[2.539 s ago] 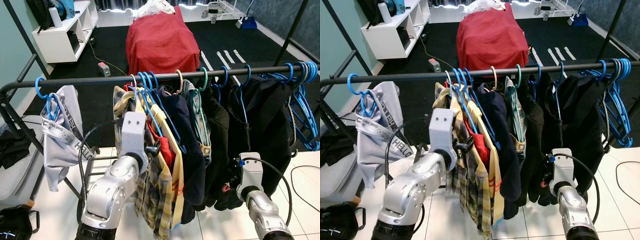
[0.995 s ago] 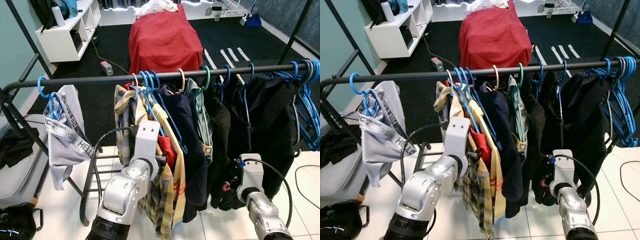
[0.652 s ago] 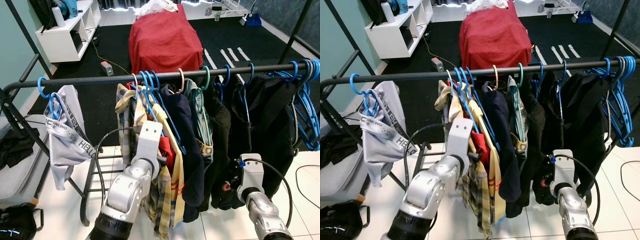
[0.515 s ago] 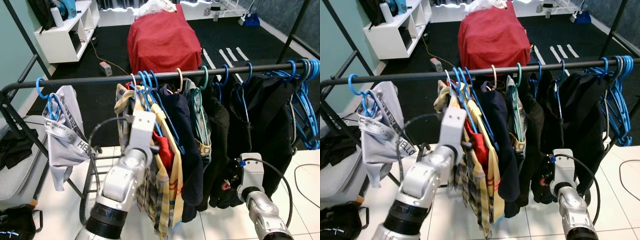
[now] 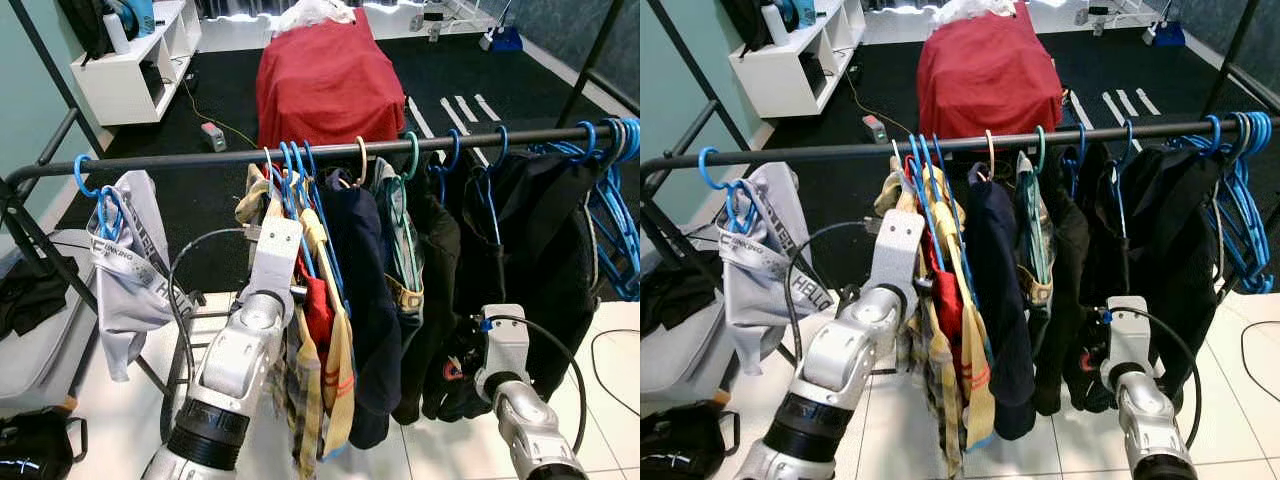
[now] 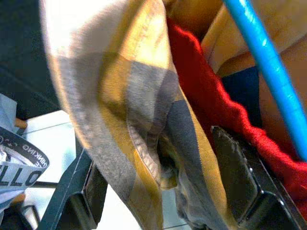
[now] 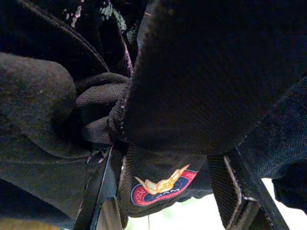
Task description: Hang hanger
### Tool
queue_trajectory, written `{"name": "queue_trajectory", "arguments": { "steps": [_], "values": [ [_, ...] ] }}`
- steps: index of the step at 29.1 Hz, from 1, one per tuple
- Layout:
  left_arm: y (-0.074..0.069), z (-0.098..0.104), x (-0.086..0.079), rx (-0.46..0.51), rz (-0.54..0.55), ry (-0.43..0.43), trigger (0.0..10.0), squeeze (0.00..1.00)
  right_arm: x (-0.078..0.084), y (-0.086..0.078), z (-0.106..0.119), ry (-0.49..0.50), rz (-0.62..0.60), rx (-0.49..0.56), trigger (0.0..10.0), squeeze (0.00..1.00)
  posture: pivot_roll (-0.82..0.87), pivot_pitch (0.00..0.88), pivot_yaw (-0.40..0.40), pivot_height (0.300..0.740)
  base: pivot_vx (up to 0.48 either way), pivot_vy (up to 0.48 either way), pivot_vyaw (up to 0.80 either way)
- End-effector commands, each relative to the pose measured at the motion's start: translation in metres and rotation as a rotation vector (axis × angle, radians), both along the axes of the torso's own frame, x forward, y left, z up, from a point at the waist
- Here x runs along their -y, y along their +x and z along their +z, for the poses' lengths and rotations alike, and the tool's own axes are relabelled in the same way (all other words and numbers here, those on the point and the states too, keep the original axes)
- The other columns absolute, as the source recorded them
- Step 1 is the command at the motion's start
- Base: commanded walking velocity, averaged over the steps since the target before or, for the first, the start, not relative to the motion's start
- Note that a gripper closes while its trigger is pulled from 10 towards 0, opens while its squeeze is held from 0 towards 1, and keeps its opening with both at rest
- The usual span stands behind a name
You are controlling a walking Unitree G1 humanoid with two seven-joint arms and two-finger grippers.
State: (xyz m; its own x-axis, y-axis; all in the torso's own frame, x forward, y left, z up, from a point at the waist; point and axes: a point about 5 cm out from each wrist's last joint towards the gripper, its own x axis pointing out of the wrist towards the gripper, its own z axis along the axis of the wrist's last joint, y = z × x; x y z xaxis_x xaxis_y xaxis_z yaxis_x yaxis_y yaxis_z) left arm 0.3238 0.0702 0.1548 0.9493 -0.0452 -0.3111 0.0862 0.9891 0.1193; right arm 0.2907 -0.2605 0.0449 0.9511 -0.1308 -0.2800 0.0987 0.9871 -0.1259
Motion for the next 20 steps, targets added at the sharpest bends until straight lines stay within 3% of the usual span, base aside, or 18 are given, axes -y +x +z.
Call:
{"name": "queue_trajectory", "arguments": {
  "steps": [1,7,15,16,20],
  "values": [
    [0.002,-0.003,-0.002,-0.004,0.004,0.033,10.0,0.0,0.001,-0.004,-0.003,0.016,-0.015,-0.014,10.0,0.0,-0.13,0.148,0.076,0.74,0.0,0.0,0.0],
    [0.015,-0.005,-0.005,-0.006,0.008,0.05,10.0,0.0,-0.001,-0.001,-0.001,0.016,-0.012,-0.007,10.0,0.0,-0.13,0.148,0.074,0.74,0.0,0.0,0.0],
    [0.023,-0.006,-0.005,-0.001,0.005,0.054,10.0,0.0,0.0,0.0,0.001,0.013,-0.015,0.0,10.0,0.0,-0.14,0.146,0.077,0.74,0.0,0.0,0.0],
    [0.024,-0.007,-0.003,-0.006,-0.003,0.05,0.0,0.0,0.0,0.0,0.002,0.012,-0.016,0.001,10.0,0.0,-0.14,0.146,0.077,0.74,0.0,0.0,0.0],
    [0.024,-0.009,-0.002,-0.007,-0.011,0.046,0.0,0.0,0.001,0.0,0.002,0.011,-0.02,0.003,10.0,0.0,-0.14,0.144,0.081,0.74,0.0,0.0,0.0]
  ]
}}
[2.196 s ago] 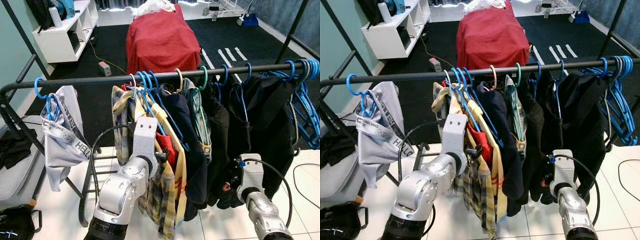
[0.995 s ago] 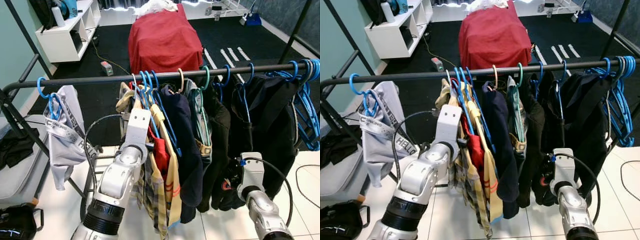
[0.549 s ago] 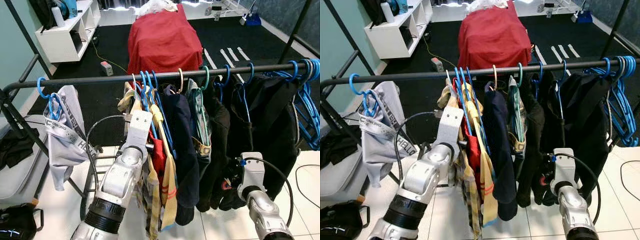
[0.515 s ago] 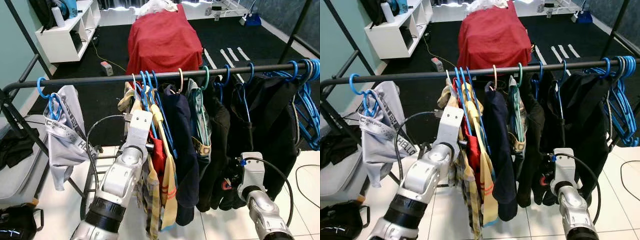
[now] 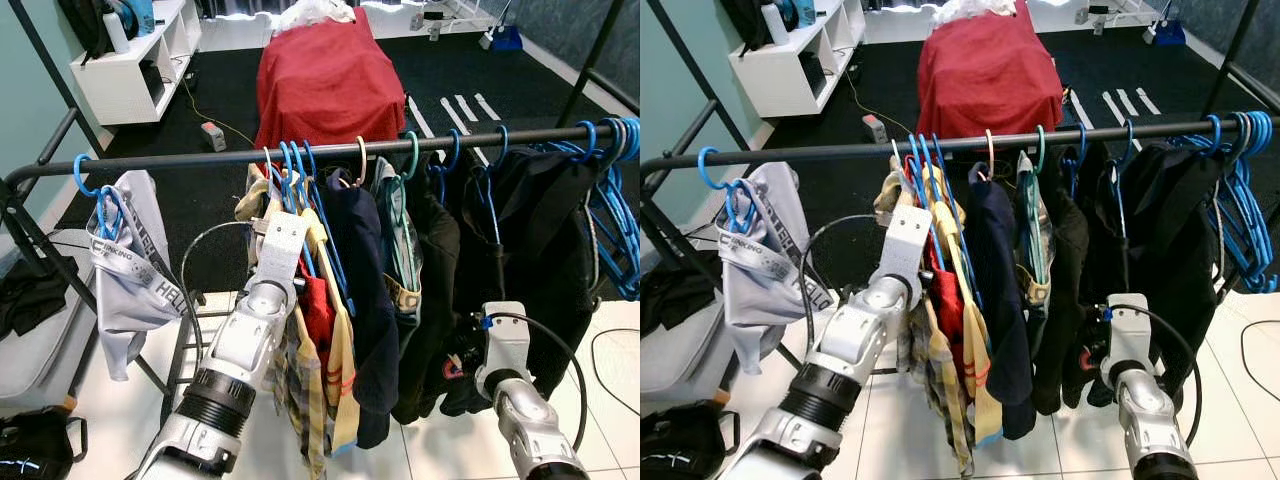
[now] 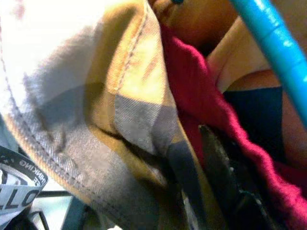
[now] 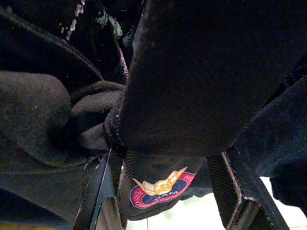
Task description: Hang hanger
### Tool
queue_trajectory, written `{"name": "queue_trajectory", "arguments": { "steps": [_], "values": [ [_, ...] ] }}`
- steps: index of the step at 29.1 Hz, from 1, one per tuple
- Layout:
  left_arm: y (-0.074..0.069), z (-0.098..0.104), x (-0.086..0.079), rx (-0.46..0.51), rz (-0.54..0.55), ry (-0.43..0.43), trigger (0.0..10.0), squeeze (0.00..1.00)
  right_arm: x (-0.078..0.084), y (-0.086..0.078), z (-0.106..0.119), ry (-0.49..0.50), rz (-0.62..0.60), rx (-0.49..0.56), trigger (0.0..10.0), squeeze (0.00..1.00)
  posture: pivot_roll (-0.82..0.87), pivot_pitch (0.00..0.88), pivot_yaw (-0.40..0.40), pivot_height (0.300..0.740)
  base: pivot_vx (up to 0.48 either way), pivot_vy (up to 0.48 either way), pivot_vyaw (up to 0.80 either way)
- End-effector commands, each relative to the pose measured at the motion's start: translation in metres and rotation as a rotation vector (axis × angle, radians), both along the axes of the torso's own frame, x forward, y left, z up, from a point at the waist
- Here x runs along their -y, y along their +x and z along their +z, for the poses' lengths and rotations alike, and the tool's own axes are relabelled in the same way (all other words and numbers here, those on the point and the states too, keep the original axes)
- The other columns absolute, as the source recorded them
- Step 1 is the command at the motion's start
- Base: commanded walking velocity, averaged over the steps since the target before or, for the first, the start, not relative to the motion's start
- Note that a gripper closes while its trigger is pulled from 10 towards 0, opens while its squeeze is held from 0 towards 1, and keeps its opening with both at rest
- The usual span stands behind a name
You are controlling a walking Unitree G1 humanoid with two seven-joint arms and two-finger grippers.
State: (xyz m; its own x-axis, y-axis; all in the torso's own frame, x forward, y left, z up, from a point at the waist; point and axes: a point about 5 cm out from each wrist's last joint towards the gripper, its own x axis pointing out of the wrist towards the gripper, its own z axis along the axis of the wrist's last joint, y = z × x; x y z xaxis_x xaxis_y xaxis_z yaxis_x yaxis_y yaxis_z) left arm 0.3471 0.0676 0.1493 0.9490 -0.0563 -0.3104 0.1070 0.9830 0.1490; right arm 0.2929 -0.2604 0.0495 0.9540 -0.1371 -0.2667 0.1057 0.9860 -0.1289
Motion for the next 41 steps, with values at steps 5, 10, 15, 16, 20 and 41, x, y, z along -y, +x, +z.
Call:
{"name": "queue_trajectory", "arguments": {
  "steps": [5,10,15,16,20,41],
  "values": [
    [0.004,-0.003,-0.005,0.001,0.009,0.009,0.0,0.0,0.002,-0.002,-0.002,0.014,-0.02,-0.009,10.0,0.0,-0.14,0.141,0.081,0.74,0.0,0.0,0.0],
    [0.006,-0.001,-0.009,0.013,0.015,0.006,0.0,0.0,0.002,0.0,0.0,0.014,-0.02,-0.006,10.0,0.0,-0.14,0.138,0.079,0.74,0.0,0.0,0.0],
    [0.013,0.012,-0.025,0.079,0.054,-0.003,0.0,0.0,0.002,0.001,0.001,0.016,-0.02,0.001,10.0,0.0,-0.15,0.131,0.081,0.74,0.0,0.0,0.0],
    [0.016,0.019,-0.033,0.112,0.065,-0.007,0.0,0.0,0.002,0.001,0.002,0.016,-0.02,0.004,10.0,0.0,-0.15,0.13,0.082,0.74,0.0,0.0,0.0],
    [0.02,0.047,-0.086,0.23,0.193,0.001,0.0,0.0,0.003,0.002,0.004,0.02,-0.022,0.015,10.0,0.0,-0.14,0.124,0.083,0.74,0.0,0.0,0.0],
    [-0.025,0.093,-0.178,0.452,-0.127,-0.341,0.0,0.0,0.0,0.001,0.0,0.032,-0.007,0.004,10.0,0.0,-0.11,0.136,0.071,0.74,0.0,0.0,0.0]
  ]
}}
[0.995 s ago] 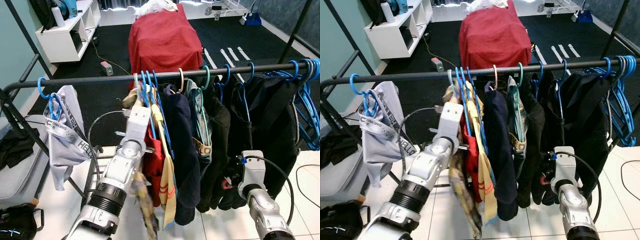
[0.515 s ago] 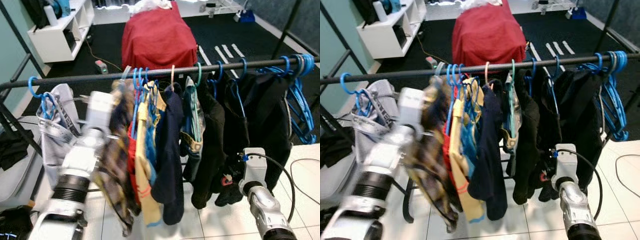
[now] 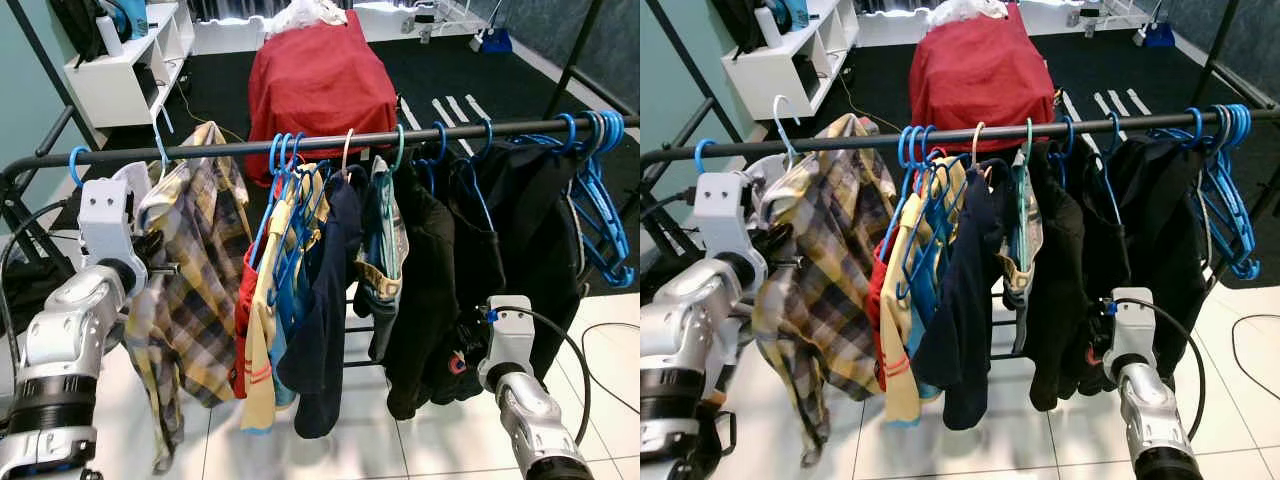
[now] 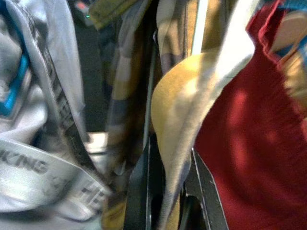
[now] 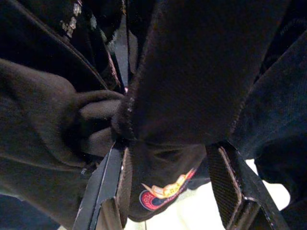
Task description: Hang hanger
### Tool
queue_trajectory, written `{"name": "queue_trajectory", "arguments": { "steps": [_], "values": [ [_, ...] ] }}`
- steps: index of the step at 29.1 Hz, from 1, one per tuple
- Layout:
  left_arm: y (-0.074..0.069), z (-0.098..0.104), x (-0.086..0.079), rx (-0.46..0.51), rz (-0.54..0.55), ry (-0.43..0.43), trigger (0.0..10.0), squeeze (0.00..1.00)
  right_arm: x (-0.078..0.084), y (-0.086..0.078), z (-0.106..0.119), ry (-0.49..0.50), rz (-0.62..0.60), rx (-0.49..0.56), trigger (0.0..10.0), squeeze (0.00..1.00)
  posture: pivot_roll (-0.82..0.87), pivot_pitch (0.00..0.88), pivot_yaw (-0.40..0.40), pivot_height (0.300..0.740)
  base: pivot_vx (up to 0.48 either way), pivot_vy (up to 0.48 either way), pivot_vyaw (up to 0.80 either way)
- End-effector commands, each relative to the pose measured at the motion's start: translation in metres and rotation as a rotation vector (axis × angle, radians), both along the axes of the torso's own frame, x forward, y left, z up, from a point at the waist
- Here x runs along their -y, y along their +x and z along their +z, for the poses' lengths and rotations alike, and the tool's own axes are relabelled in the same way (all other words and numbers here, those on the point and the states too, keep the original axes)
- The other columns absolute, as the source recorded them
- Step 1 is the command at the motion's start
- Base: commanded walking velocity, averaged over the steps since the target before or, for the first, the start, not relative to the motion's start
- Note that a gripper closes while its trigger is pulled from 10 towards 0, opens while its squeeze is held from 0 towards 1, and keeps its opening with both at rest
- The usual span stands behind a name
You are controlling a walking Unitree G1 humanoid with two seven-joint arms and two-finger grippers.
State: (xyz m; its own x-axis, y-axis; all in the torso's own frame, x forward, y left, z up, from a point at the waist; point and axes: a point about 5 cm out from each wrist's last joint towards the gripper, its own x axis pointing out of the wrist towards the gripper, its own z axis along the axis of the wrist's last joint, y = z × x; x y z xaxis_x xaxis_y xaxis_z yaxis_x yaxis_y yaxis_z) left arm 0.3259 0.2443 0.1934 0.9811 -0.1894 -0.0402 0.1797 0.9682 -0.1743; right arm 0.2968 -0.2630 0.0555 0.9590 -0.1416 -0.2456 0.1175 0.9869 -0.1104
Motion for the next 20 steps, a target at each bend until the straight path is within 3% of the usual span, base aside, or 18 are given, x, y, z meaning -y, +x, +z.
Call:
{"name": "queue_trajectory", "arguments": {
  "steps": [1,2,3,4,5,7,8,10,12,16,17,20],
  "values": [
    [-0.011,0.051,0.005,0.25,-0.137,-0.014,1.1,0.0,-0.002,-0.003,-0.006,0.016,0.002,-0.022,10.0,0.0,-0.11,0.138,0.073,0.74,0.0,0.0,0.0],
    [-0.017,0.051,0.009,0.258,-0.215,-0.023,1.1,0.0,-0.002,-0.003,-0.006,0.016,0.001,-0.023,10.0,0.0,-0.11,0.138,0.073,0.74,0.0,0.0,0.0],
    [-0.026,0.045,0.015,0.254,-0.327,0.026,4.0,0.0,-0.002,-0.004,-0.007,0.015,0.0,-0.024,10.0,0.0,-0.11,0.139,0.075,0.74,0.0,0.0,0.0],
    [-0.026,0.045,0.015,0.254,-0.327,0.026,4.0,0.0,-0.002,-0.004,-0.007,0.015,0.0,-0.024,10.0,0.0,-0.11,0.139,0.075,0.74,0.0,0.0,0.0],
    [-0.034,0.039,0.017,0.251,-0.395,0.097,4.9,0.0,-0.001,-0.004,-0.007,0.015,-0.001,-0.025,10.0,0.0,-0.11,0.139,0.075,0.74,0.0,0.0,0.0],
    [-0.034,0.039,0.017,0.251,-0.395,0.097,4.9,0.0,-0.001,-0.004,-0.007,0.015,-0.001,-0.025,10.0,0.0,-0.11,0.139,0.075,0.74,0.0,0.0,0.0],
    [-0.039,0.031,0.016,0.232,-0.428,0.125,7.4,0.0,-0.001,-0.004,-0.007,0.015,-0.003,-0.026,10.0,0.0,-0.11,0.142,0.075,0.74,0.0,0.0,0.0],
    [-0.045,0.018,0.003,0.196,-0.407,0.159,9.8,0.0,-0.001,-0.005,-0.008,0.016,-0.005,-0.03,10.0,0.0,-0.1,0.142,0.074,0.74,0.0,0.0,0.0],
    [-0.046,0.014,-0.003,0.183,-0.378,0.152,9.8,0.0,-0.001,-0.005,-0.008,0.016,-0.004,-0.032,10.0,0.0,-0.1,0.142,0.074,0.74,0.0,0.0,0.0],
    [-0.045,0.003,-0.02,0.155,-0.265,0.096,8.8,0.0,-0.003,-0.004,-0.009,0.018,0.001,-0.034,10.0,0.0,-0.1,0.143,0.075,0.74,0.0,0.0,0.0],
    [-0.045,-0.006,-0.022,0.121,-0.246,0.096,10.0,0.0,-0.004,-0.004,-0.009,0.018,0.002,-0.034,10.0,0.0,-0.1,0.143,0.075,0.74,0.0,0.0,0.0],
    [-0.048,-0.028,-0.028,0.037,-0.201,0.104,10.0,0.0,-0.004,-0.003,-0.008,0.016,0.004,-0.035,10.0,0.0,-0.1,0.144,0.075,0.74,0.0,0.0,0.0]
  ]
}}
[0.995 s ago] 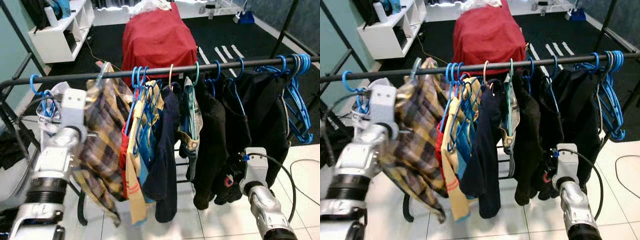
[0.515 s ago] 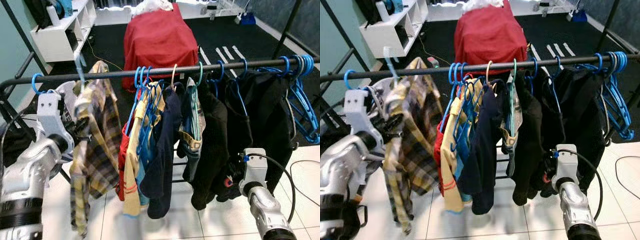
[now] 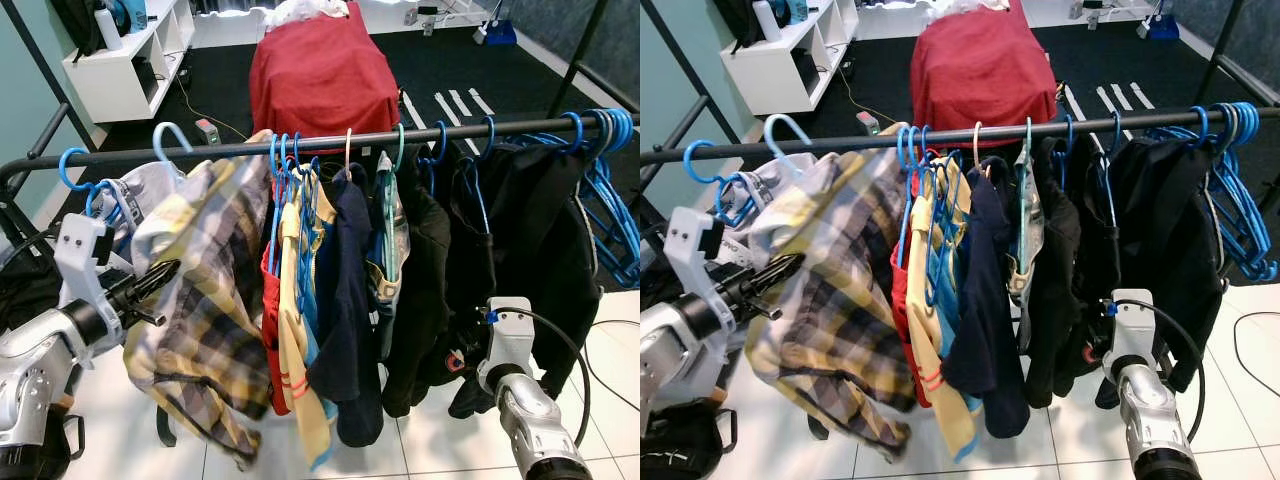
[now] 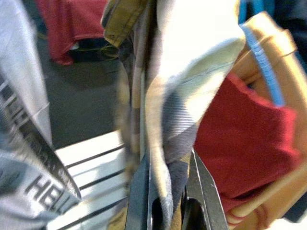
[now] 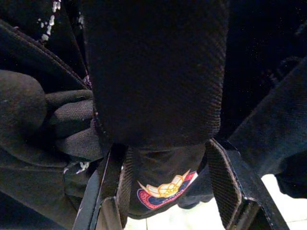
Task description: Hang hanger
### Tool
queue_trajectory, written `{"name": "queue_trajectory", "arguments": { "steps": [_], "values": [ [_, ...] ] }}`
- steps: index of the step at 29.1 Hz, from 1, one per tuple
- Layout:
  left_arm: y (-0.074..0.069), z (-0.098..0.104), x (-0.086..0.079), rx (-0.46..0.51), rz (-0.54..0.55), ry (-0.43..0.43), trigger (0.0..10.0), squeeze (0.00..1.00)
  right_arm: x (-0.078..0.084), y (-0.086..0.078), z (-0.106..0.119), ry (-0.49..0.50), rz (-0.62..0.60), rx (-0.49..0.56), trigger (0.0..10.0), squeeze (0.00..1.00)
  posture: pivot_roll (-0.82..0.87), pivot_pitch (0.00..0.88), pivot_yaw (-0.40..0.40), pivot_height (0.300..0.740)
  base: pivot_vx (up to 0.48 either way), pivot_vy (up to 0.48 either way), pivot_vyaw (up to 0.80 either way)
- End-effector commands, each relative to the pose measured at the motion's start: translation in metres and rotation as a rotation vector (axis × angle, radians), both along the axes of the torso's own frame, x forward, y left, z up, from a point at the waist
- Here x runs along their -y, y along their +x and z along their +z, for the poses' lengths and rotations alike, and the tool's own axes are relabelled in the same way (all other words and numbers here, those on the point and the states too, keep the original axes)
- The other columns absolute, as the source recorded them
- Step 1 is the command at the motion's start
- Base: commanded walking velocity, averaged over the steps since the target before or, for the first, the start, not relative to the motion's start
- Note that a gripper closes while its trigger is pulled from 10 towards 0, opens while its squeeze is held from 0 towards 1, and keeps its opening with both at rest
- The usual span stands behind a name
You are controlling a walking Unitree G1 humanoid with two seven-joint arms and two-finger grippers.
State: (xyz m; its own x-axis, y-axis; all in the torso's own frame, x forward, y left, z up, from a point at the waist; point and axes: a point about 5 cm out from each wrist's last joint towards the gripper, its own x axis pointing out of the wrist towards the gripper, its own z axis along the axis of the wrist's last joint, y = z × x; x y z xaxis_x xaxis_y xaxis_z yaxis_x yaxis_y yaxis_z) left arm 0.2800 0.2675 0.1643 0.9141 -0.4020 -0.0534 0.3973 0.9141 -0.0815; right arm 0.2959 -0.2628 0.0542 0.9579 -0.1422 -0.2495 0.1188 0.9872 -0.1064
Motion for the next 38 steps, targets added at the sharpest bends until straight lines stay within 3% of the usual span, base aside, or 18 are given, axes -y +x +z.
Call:
{"name": "queue_trajectory", "arguments": {
  "steps": [1,3,7,10,14,16,21,26,27,30,31,34,35,38],
  "values": [
    [-0.004,-0.007,-0.007,-0.006,0.031,0.023,10.0,0.0,-0.004,-0.002,-0.007,0.011,0.007,-0.032,10.0,0.0,-0.1,0.144,0.076,0.74,0.0,0.0,0.0],
    [-0.005,-0.012,-0.008,-0.024,0.03,0.034,10.0,0.0,-0.005,-0.002,-0.007,0.01,0.007,-0.032,10.0,0.0,-0.1,0.144,0.076,0.74,0.0,0.0,0.0],
    [-0.018,-0.044,-0.016,-0.135,0.015,0.088,10.0,0.0,-0.006,-0.002,-0.007,0.006,0.022,-0.036,10.0,0.0,-0.1,0.145,0.081,0.74,0.0,0.0,0.0],
    [-0.02,-0.046,-0.015,-0.143,-0.009,0.086,10.0,0.0,-0.007,-0.003,-0.008,0.005,0.034,-0.039,10.0,0.0,-0.1,0.145,0.081,0.74,0.0,0.0,0.0],
    [-0.023,-0.048,-0.007,-0.151,-0.072,0.077,10.0,0.0,-0.014,-0.006,-0.017,0.0,0.1,-0.099,10.0,0.0,-0.1,0.144,0.079,0.74,0.0,0.0,0.0],
    [-0.021,-0.06,0.001,-0.175,-0.081,0.122,10.0,0.0,-0.019,-0.012,-0.031,-0.019,0.132,-0.181,10.0,0.0,-0.1,0.137,0.076,0.74,0.0,0.0,0.0],
    [-0.018,-0.076,0.015,-0.197,-0.095,0.159,10.0,0.0,-0.022,-0.019,-0.044,-0.023,0.159,-0.254,10.0,0.0,-0.11,0.131,0.074,0.74,0.0,0.0,0.0],
    [-0.019,-0.074,0.013,-0.191,-0.159,0.187,10.0,0.0,-0.027,-0.02,-0.044,-0.001,0.269,-0.279,10.0,0.0,-0.11,0.125,0.069,0.74,0.0,0.0,0.0],
    [-0.023,-0.069,0.005,-0.198,-0.215,0.222,10.0,0.0,-0.032,-0.024,-0.042,0.05,0.415,-0.289,10.0,0.0,-0.11,0.121,0.068,0.74,0.0,0.0,0.0],
    [-0.025,-0.067,0.001,-0.202,-0.233,0.236,10.0,0.0,-0.034,-0.026,-0.041,0.072,0.471,-0.292,10.0,0.0,-0.11,0.121,0.068,0.74,0.0,0.0,0.0],
    [-0.029,-0.063,-0.007,-0.216,-0.271,0.257,10.0,0.0,-0.032,-0.031,-0.037,0.09,0.555,-0.294,10.0,0.0,-0.11,0.12,0.066,0.74,0.0,0.0,0.0],
    [-0.029,-0.063,-0.007,-0.216,-0.271,0.257,10.0,0.0,-0.032,-0.031,-0.037,0.09,0.555,-0.294,10.0,0.0,-0.11,0.12,0.066,0.74,0.0,0.0,0.0],
    [-0.038,-0.058,-0.017,-0.246,-0.35,0.284,10.0,0.0,-0.024,-0.038,-0.027,0.148,0.625,-0.275,10.0,0.0,-0.11,0.122,0.064,0.74,0.0,0.0,0.0],
    [-0.045,-0.054,-0.023,-0.27,-0.415,0.299,10.0,0.0,-0.019,-0.044,-0.018,0.188,0.684,-0.256,10.0,0.0,-0.11,0.123,0.065,0.74,0.0,0.0,0.0]
  ]
}}
